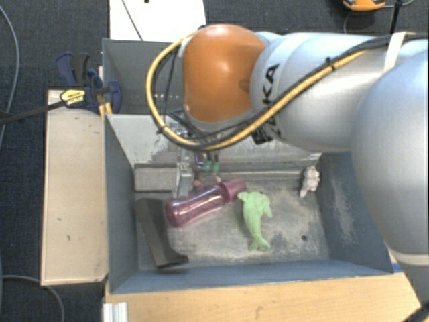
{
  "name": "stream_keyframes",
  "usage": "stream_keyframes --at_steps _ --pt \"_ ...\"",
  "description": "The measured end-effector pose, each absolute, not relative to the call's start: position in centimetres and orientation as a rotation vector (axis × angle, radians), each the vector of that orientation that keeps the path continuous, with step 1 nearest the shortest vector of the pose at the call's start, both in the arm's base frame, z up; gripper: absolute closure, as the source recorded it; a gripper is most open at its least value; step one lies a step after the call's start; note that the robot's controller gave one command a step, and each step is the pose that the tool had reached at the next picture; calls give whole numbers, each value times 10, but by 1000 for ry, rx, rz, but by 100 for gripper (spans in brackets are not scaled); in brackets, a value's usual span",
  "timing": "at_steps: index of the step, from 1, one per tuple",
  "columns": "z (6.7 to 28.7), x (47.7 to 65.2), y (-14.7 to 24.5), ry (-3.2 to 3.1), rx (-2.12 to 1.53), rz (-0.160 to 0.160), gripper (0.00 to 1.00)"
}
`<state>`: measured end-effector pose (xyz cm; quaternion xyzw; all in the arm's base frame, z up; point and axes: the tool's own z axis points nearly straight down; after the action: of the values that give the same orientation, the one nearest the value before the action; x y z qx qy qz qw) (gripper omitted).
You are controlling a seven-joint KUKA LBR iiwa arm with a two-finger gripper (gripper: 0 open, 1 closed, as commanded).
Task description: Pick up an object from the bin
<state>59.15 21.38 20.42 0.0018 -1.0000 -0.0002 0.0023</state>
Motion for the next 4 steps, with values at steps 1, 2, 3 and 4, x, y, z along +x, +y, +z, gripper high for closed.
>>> stream_keyframes --at_steps 1,2,3,4 --pt "209 593 213 -3145 -2 -3 0" --pt "169 574 170 -3135 259 -6 0" --pt "137 554 153 -3123 358 -1 0" --pt "122 557 154 -3118 430 -5 0"
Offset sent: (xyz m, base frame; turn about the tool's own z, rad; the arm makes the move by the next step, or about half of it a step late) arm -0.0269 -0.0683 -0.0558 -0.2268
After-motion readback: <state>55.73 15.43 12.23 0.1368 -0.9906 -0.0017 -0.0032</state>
